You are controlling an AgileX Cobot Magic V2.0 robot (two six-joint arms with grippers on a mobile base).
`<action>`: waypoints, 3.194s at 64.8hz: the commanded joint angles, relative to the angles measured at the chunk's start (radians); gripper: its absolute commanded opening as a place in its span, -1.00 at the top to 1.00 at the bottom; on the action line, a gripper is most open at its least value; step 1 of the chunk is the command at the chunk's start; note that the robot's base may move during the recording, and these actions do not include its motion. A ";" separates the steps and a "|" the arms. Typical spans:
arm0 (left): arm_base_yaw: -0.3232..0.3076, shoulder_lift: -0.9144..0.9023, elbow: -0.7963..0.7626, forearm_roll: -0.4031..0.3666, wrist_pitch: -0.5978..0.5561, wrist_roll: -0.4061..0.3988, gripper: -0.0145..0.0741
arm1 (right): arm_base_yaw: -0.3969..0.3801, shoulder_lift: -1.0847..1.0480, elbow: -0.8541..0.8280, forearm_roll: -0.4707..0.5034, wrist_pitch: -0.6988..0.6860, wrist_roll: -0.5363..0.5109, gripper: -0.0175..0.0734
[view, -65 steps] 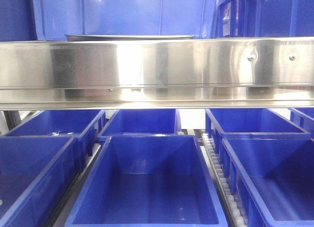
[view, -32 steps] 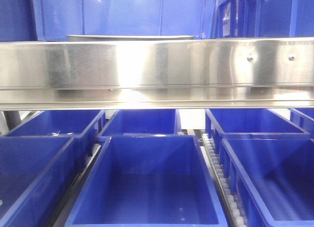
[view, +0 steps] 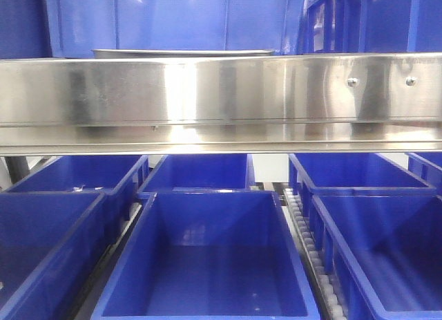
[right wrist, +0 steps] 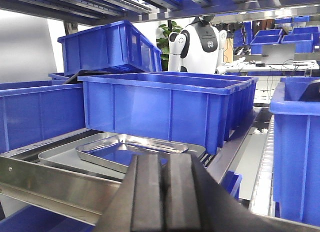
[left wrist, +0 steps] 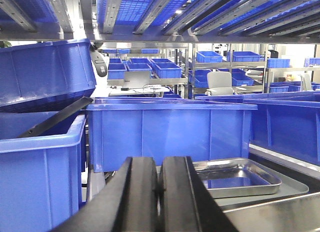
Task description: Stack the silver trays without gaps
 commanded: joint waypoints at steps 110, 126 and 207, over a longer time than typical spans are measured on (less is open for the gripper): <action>0.529 -0.078 0.595 -0.551 -0.458 0.442 0.70 | 0.000 -0.007 0.002 -0.007 -0.013 -0.007 0.79; 0.529 -0.078 0.595 -0.549 -0.434 0.411 0.70 | 0.000 -0.007 0.002 -0.007 -0.013 -0.007 0.79; 0.529 -0.078 0.595 -0.491 -0.438 0.413 0.70 | -0.007 -0.012 0.024 -0.174 -0.022 -0.007 0.79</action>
